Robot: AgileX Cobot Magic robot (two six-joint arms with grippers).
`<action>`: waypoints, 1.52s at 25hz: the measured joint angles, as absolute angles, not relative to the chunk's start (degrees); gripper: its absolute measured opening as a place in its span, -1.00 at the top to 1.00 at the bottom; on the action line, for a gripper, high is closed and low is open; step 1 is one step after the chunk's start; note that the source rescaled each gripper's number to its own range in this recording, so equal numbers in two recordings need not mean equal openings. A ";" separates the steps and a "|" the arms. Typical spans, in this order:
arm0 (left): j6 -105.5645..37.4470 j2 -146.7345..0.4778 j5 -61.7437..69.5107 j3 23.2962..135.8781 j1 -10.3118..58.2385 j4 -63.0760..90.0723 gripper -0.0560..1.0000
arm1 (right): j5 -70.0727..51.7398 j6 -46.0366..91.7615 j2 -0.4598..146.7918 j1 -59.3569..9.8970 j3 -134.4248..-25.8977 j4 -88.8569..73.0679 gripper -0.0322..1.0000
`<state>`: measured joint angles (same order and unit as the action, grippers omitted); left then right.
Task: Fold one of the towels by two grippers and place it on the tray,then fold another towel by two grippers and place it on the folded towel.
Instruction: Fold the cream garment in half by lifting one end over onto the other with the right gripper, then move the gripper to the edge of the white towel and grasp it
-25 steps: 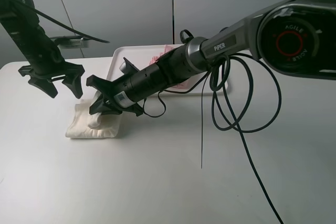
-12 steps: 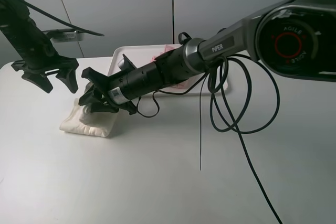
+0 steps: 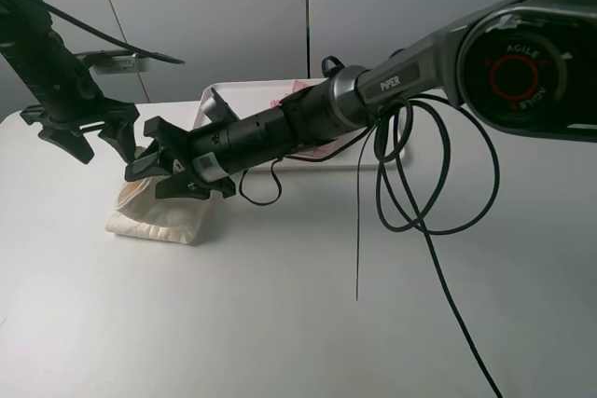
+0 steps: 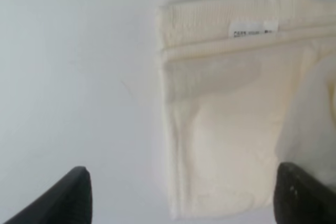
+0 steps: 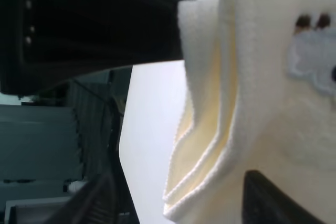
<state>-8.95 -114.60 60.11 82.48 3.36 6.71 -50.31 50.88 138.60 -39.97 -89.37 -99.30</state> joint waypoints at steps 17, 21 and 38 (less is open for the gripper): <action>-10.83 -111.54 65.53 87.58 -0.96 11.40 -0.92 | -45.89 37.21 137.25 -33.91 -89.37 -75.32 -0.43; -11.30 -111.54 65.53 87.58 -0.96 11.79 -0.92 | -42.25 33.01 137.25 -34.43 -89.37 -73.25 -0.43; -12.00 -111.54 64.67 87.58 -0.96 12.01 -0.92 | -34.51 29.09 137.46 -38.33 -89.37 -69.54 -0.34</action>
<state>-12.00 -111.54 64.67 87.58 -0.96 12.01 -34.51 29.09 137.46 -38.33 -89.37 -69.54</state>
